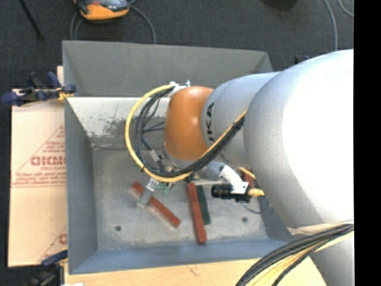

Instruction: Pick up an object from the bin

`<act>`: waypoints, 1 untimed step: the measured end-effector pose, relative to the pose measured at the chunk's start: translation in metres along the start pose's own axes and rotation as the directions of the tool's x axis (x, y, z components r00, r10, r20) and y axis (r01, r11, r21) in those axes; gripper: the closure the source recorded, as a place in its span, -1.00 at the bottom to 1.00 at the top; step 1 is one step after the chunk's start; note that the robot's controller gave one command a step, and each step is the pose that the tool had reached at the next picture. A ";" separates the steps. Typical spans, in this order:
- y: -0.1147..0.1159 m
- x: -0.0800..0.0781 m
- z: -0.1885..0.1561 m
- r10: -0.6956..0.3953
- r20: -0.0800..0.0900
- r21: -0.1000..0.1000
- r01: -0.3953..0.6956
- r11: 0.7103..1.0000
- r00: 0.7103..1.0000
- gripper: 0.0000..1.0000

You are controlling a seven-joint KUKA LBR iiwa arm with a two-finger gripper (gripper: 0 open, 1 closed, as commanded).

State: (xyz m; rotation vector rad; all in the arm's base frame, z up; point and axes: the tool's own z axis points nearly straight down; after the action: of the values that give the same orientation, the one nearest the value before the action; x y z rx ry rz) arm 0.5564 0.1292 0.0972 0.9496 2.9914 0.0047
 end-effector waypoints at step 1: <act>-0.052 -0.028 0.026 0.175 0.001 0.002 -0.175 0.985 0.985 1.00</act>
Offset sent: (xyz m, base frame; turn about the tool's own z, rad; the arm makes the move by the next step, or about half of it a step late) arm 0.0000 0.0000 0.0000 0.0000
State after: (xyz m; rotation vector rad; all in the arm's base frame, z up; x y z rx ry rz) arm 0.5497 0.0706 0.0707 1.2090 2.8965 0.0016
